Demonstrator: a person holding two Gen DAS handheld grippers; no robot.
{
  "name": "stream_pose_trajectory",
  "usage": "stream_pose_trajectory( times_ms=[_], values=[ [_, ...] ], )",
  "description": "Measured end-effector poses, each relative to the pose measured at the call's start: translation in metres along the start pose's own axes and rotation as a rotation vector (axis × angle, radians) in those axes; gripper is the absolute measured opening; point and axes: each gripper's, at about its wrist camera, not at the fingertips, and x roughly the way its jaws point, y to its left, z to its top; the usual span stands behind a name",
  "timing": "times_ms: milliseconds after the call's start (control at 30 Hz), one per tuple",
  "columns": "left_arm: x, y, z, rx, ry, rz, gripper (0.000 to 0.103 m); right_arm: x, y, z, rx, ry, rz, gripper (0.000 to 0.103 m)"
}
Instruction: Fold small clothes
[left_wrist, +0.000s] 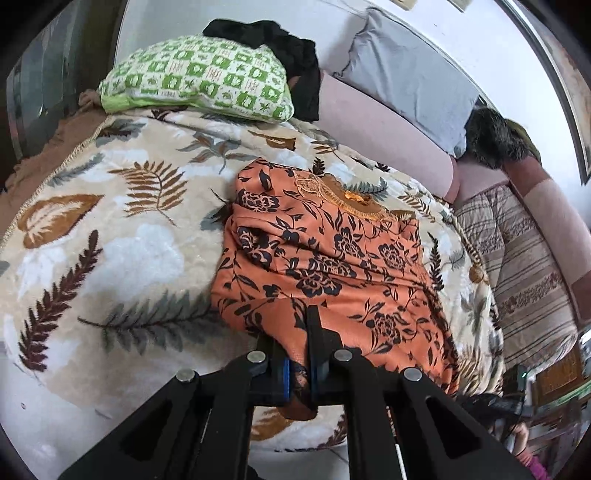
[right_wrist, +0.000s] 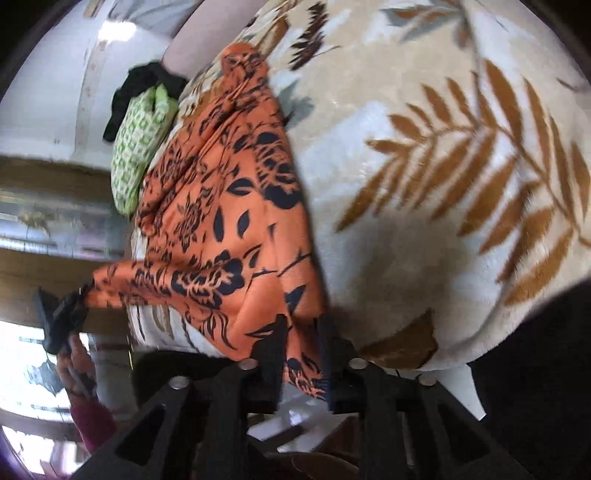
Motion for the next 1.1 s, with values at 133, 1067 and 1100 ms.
stream_pose_trajectory(
  times_ms=[133,1067,1100],
  values=[
    [-0.007,-0.002,-0.01,0.014,-0.011,-0.001,0.007,-0.002,-0.003,-0.001,0.023,-0.024,0.023,0.092],
    [0.051,-0.012,0.153,0.066,-0.003,0.03,0.007,-0.016,0.166,0.176,-0.236,-0.179,0.093,0.006],
    [0.069,-0.011,0.169,0.071,0.007,0.046,0.007,-0.013,0.171,0.199,-0.229,-0.213,0.086,0.006]
  ],
)
